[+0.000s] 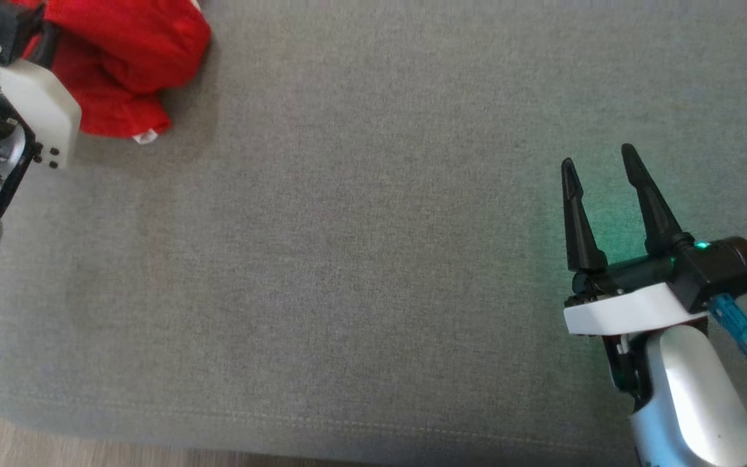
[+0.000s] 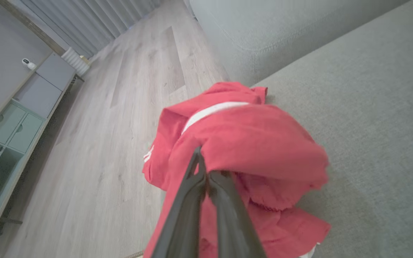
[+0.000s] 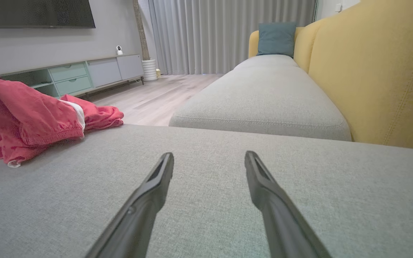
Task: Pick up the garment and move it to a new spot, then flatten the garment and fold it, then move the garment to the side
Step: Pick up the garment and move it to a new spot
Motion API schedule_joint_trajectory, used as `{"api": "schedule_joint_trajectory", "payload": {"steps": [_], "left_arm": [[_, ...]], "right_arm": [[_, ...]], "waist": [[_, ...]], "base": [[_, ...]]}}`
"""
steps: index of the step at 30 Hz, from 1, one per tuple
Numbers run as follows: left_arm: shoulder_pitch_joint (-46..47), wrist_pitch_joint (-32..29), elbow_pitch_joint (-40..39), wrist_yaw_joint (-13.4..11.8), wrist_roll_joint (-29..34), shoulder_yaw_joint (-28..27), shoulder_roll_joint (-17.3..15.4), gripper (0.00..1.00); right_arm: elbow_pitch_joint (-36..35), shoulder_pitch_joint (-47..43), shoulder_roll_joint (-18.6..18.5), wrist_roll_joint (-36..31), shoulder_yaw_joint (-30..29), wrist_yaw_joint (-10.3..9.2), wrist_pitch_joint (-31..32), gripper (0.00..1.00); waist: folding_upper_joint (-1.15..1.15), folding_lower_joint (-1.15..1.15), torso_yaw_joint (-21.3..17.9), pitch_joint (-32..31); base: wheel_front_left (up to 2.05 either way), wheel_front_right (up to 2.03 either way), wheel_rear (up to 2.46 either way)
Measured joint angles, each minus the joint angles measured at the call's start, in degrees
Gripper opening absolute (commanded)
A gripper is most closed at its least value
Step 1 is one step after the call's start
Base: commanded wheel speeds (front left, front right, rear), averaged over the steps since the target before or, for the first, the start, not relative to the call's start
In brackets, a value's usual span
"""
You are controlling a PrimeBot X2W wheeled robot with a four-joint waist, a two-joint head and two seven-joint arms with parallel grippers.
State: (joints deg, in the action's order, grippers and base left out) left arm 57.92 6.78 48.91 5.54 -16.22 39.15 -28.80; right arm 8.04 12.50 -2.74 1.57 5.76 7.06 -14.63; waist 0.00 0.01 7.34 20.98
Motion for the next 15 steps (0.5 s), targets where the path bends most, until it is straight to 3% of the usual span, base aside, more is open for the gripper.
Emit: {"api": "schedule_joint_trajectory", "payload": {"steps": [7,15], "left_arm": [[0.0,2.7,-2.3,0.2,0.0,0.0,-0.4,0.00],[0.9,3.4,-12.7,1.0,0.0,2.6,-1.1,0.00]], "right_arm": [[0.9,-0.4,0.0,1.5,0.3,0.00,0.0,1.00],[2.0,-3.9,0.0,3.5,-1.1,0.00,0.0,1.00]], "waist": [[0.00,0.00,-0.4,-4.4],[0.00,0.00,-3.8,-10.5]], "base": [[0.00,0.00,0.00],[0.00,0.00,0.00]]}}
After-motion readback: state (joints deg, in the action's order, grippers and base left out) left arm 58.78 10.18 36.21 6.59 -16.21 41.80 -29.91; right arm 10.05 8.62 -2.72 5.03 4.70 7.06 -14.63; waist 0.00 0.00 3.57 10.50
